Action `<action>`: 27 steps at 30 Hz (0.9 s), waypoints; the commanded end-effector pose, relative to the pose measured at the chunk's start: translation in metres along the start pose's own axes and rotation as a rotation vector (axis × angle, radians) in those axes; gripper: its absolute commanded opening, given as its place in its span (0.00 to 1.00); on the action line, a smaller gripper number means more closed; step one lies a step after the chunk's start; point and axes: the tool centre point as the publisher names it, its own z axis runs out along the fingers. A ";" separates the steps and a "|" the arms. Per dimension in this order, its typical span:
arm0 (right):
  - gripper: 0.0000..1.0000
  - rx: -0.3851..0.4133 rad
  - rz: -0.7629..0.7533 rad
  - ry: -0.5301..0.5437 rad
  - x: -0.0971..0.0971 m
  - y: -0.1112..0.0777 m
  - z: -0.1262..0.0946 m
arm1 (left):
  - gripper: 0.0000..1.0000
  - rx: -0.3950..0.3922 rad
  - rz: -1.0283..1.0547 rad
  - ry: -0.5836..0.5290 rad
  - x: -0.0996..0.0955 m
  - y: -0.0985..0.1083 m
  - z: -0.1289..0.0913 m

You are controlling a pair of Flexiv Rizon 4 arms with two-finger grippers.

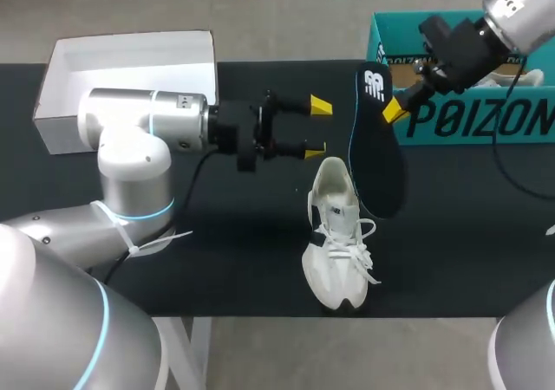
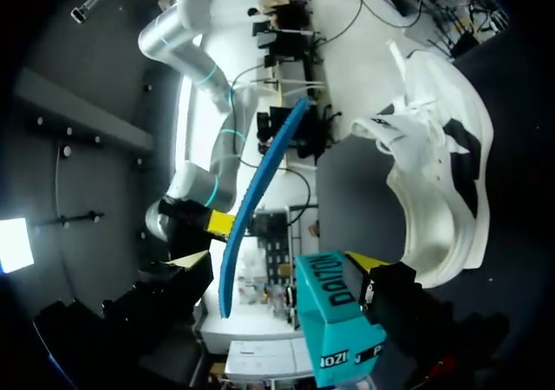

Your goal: Take the shoe out of the shoebox, open the shoe tongue, remove and reinsert the insole, then place the shoe into the shoebox

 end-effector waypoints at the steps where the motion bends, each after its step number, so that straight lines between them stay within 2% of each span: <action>1: 0.00 0.090 -0.002 0.001 0.002 0.021 0.014 | 1.00 -0.005 0.006 0.000 -0.001 -0.001 0.002; 11: 0.00 0.131 -0.001 0.012 0.010 0.031 0.033 | 1.00 -0.014 0.029 0.011 -0.006 -0.010 0.003; 25: 0.00 0.143 -0.002 0.033 0.021 0.037 0.044 | 1.00 -0.037 0.057 0.028 -0.005 -0.022 0.002; 26: 0.00 0.144 -0.001 0.033 0.021 0.037 0.044 | 0.96 -0.037 0.059 0.031 -0.005 -0.022 0.002; 27: 0.00 0.144 -0.001 0.034 0.022 0.037 0.044 | 0.78 -0.038 0.060 0.031 -0.005 -0.023 0.003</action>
